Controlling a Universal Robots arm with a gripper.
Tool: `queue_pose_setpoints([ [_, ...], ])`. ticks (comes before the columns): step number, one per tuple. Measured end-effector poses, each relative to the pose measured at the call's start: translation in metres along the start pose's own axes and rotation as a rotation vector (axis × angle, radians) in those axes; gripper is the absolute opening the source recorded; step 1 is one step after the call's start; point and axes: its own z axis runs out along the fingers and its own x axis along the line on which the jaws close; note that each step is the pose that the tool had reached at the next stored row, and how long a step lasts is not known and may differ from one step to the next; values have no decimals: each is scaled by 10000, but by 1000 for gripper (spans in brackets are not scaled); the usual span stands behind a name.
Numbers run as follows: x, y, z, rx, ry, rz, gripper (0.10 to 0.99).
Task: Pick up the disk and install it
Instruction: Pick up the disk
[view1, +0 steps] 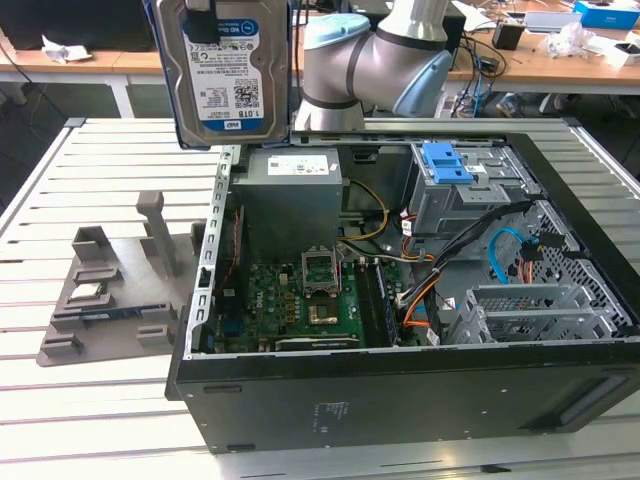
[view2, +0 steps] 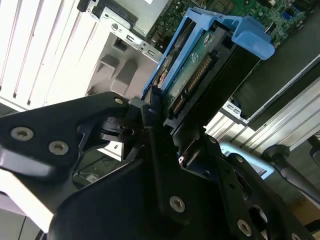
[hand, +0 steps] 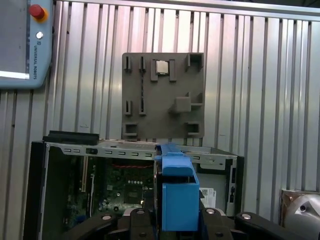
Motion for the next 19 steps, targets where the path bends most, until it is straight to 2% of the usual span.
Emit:
queue_pose_setpoints([
  [19, 347, -6, -6, 0, 0, 0, 365],
])
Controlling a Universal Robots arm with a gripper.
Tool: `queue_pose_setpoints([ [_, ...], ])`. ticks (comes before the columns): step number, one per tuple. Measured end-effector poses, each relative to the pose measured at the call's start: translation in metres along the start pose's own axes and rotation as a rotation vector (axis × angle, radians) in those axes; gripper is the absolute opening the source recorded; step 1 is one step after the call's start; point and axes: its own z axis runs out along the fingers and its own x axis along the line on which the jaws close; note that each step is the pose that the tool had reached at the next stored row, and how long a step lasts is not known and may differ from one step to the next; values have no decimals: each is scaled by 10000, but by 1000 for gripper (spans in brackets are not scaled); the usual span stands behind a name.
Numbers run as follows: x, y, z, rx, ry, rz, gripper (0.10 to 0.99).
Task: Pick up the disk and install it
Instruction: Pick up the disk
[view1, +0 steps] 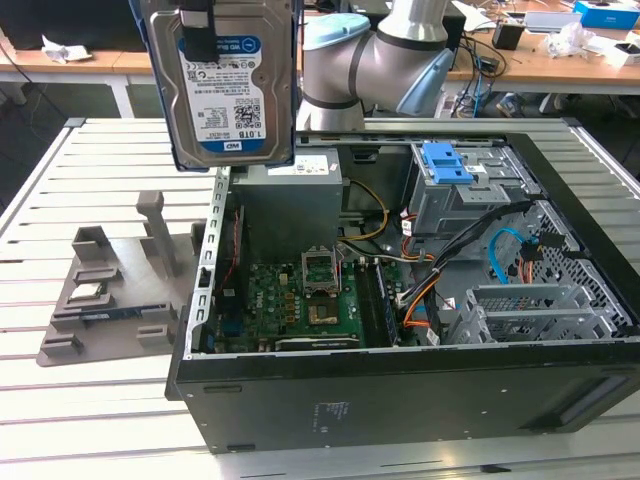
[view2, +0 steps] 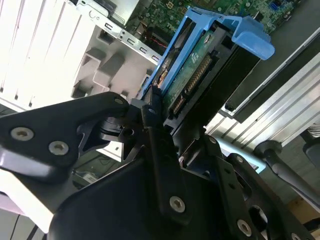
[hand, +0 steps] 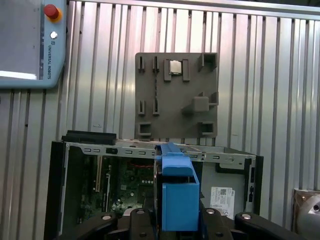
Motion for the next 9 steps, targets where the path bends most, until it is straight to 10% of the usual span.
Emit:
queue_pose_setpoints([
  [9, 180, -7, -4, 0, 0, 0, 365],
])
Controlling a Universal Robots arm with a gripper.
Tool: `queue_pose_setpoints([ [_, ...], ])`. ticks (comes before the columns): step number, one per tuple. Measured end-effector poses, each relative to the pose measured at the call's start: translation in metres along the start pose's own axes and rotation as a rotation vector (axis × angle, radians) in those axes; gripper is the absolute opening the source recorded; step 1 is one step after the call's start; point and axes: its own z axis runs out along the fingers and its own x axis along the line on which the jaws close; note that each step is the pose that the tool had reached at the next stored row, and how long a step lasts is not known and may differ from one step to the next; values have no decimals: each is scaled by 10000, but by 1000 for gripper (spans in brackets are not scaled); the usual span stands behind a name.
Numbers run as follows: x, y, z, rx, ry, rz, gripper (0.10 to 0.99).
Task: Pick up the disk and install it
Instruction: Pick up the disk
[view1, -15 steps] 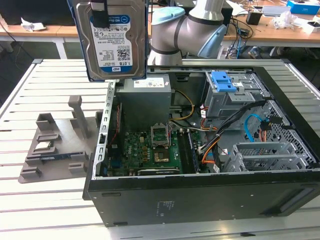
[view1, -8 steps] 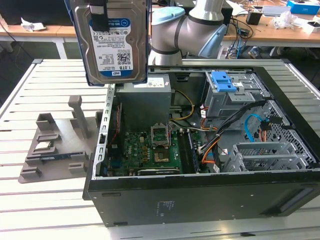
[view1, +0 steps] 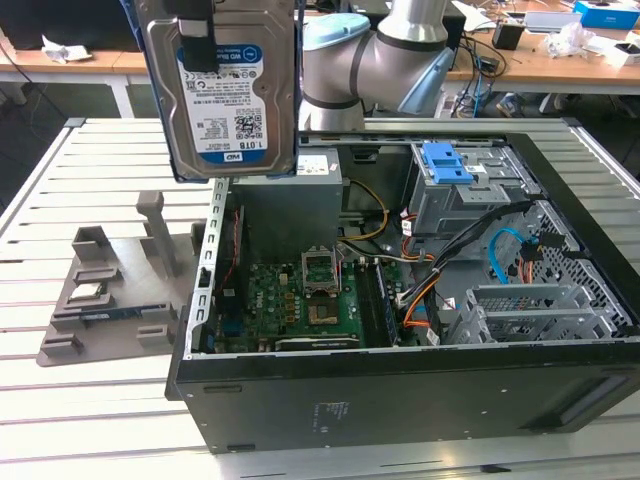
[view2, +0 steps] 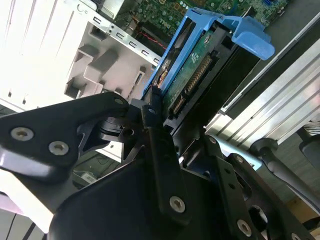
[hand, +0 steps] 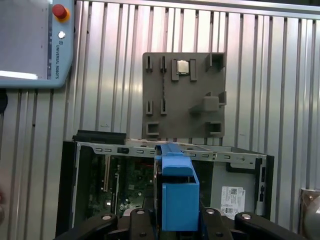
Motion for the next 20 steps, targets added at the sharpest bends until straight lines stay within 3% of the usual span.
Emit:
queue_pose_setpoints([
  [20, 271, -22, -5, 0, 0, 0, 365],
])
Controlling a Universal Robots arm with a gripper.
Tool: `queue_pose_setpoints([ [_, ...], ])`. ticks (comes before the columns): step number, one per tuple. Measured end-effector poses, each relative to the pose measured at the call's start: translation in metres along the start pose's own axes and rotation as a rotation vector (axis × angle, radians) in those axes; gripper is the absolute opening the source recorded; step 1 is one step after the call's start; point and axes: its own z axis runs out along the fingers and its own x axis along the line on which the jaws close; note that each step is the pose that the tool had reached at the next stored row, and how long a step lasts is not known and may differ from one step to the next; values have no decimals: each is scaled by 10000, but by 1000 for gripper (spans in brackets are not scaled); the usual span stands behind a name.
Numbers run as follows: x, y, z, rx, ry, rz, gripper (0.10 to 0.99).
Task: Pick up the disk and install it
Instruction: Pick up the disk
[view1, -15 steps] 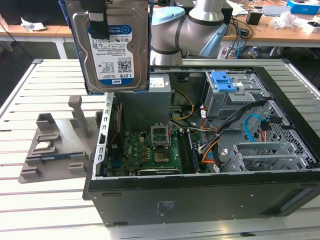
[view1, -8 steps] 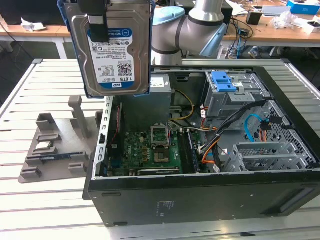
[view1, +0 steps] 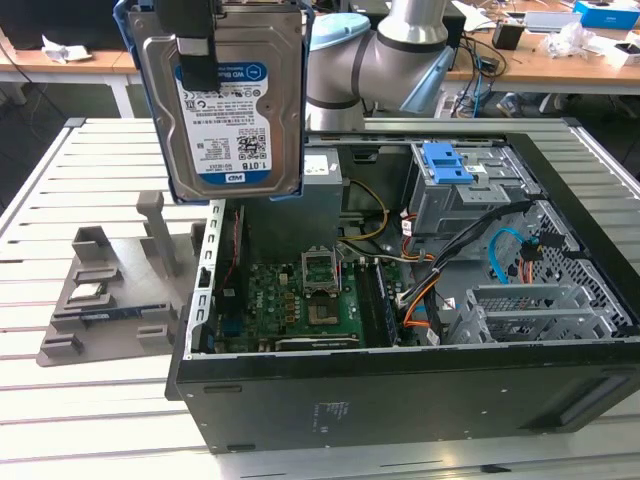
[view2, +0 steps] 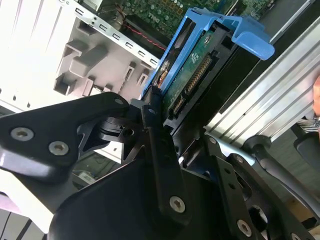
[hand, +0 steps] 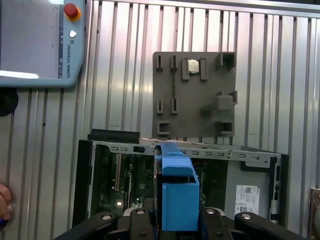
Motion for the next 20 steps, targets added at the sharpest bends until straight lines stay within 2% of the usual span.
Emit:
queue_pose_setpoints([
  [3, 49, -3, -1, 0, 0, 1, 365],
  [9, 209, -4, -3, 1, 0, 0, 365],
  [12, 317, -4, -5, 0, 0, 0, 365],
  [17, 422, -7, -6, 0, 0, 0, 365],
  [20, 511, -10, -8, 0, 0, 0, 365],
])
